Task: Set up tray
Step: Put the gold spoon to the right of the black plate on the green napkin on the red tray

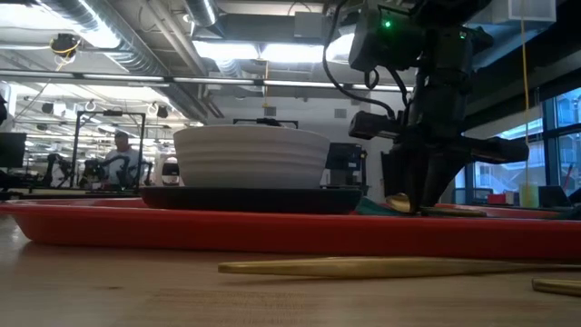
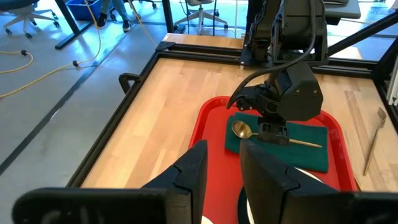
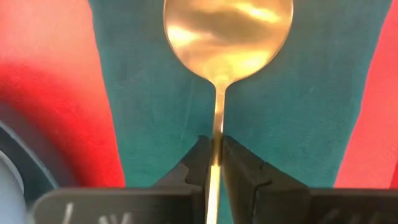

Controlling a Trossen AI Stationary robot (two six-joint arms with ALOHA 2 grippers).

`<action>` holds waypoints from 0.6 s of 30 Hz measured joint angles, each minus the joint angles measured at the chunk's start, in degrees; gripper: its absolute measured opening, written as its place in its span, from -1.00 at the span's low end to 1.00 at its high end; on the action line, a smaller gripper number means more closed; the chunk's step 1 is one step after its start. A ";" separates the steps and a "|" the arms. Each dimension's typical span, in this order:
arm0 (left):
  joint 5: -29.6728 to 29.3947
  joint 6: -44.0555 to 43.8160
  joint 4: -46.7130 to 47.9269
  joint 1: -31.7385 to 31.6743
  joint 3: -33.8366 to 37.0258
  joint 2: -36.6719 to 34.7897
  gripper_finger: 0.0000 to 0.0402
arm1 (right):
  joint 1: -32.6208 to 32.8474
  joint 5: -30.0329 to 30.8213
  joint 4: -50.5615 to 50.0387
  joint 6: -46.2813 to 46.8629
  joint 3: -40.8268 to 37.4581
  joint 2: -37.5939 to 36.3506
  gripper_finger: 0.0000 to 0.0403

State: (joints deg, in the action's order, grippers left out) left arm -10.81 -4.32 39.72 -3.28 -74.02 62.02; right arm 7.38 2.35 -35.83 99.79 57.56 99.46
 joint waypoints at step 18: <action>0.61 -0.02 0.00 -0.01 0.00 0.00 -0.56 | 0.00 0.04 -0.05 0.55 0.02 0.00 -0.80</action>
State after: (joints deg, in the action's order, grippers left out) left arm -10.20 -4.34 39.72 -3.29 -74.02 62.02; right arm 7.38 2.39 -35.88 100.33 57.58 99.46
